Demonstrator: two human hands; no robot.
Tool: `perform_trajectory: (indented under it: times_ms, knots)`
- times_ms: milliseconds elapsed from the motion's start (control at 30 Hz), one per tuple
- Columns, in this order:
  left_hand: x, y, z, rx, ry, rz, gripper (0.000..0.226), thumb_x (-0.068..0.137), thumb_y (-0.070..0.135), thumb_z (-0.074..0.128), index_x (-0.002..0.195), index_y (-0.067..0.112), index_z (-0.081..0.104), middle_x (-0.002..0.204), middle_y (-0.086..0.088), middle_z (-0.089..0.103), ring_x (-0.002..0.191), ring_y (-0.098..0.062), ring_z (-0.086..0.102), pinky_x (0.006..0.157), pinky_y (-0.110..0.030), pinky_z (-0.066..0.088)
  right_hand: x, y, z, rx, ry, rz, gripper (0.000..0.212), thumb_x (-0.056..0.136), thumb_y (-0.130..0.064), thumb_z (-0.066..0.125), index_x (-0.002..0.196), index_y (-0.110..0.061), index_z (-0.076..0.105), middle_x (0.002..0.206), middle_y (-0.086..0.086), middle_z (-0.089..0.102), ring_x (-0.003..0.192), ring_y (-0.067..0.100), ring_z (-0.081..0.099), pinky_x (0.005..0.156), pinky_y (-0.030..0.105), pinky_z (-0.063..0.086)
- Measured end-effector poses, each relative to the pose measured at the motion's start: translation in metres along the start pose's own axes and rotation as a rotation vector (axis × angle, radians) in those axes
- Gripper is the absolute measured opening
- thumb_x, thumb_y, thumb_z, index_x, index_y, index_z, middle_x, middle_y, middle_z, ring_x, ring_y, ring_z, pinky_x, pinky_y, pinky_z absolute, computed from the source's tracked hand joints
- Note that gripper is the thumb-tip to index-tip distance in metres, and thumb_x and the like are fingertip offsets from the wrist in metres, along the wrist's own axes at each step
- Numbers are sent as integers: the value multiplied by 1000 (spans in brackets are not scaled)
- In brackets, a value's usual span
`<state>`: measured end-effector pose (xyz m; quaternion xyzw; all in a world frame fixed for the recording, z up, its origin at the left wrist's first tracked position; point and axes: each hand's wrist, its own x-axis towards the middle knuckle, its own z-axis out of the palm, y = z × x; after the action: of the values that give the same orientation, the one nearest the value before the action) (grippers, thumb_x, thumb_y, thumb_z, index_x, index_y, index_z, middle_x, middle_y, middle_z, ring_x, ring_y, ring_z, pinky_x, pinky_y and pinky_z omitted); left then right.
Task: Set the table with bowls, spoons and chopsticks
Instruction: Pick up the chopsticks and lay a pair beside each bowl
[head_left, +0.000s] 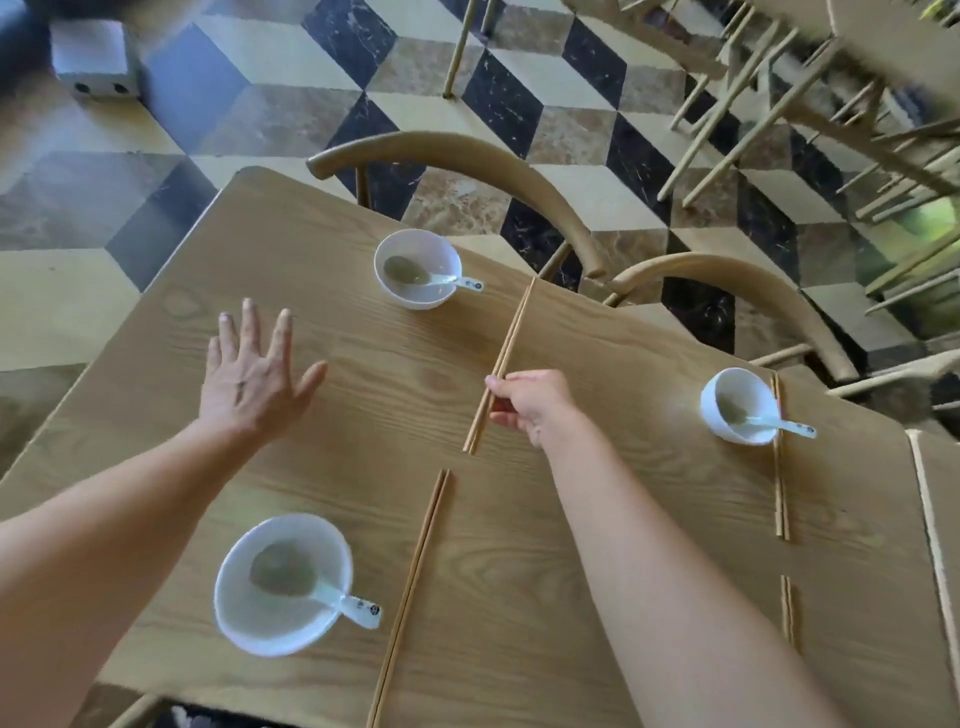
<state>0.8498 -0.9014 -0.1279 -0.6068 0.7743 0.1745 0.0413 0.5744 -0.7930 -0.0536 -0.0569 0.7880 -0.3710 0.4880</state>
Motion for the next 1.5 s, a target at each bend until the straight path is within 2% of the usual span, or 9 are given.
perform_trajectory:
  times_ms: [133,233,300,467,667,933,1033,1233,1500]
  knots:
    - [3,-14,31,70,60,30,85,91,75,18,160,27,7,168,-13,-3,153,-36,-9,122,-48,-7,43,0,18,-106,74,-16,33,85,1,72,114,5,57,96,21,62,55,19,57,36,21,51]
    - [2,-17,38,88,119,22,83,91,76,16,160,29,10,168,-9,1,154,-32,-7,122,-44,-7,65,4,27,-243,117,-22,22,82,-7,76,99,-2,64,96,20,70,50,22,61,62,38,62]
    - [2,-17,40,81,122,16,85,89,77,15,159,30,12,168,-8,2,154,-31,-6,122,-44,-7,71,5,31,-303,149,-23,22,80,-10,79,92,-6,62,84,16,69,48,22,61,68,42,62]
    - [4,-19,40,65,142,10,84,89,76,18,159,30,15,168,-8,4,154,-31,-5,122,-44,-6,77,1,38,-490,228,-113,26,76,-23,83,71,-12,60,55,6,64,42,17,62,49,25,52]
    - [4,-19,40,29,167,13,85,88,76,21,158,29,20,168,-9,9,154,-32,-2,123,-45,-3,74,9,49,-644,346,-234,38,65,-33,85,67,-21,49,84,10,70,75,32,72,71,43,61]
    - [4,-19,40,11,189,16,84,87,75,25,157,28,24,167,-10,12,154,-33,2,122,-46,-2,71,8,52,-734,364,-311,19,73,-25,74,67,-15,59,69,8,70,73,26,71,72,26,57]
    - [4,-19,40,10,199,16,85,87,75,25,157,27,25,167,-11,13,153,-34,3,122,-46,-1,70,9,53,-668,359,-305,25,74,-23,75,62,-17,53,67,3,61,71,30,73,74,36,61]
    - [4,-18,40,-3,207,20,84,87,75,26,156,27,25,167,-11,14,153,-34,3,123,-47,0,71,13,54,-636,376,-313,32,73,-25,75,56,-20,48,71,11,72,68,32,71,71,38,61]
    - [4,-18,40,-2,210,19,84,87,75,27,157,27,26,167,-11,14,153,-34,3,123,-47,-1,70,12,56,-633,375,-292,21,75,-29,76,67,-15,61,71,12,72,70,29,72,72,35,61]
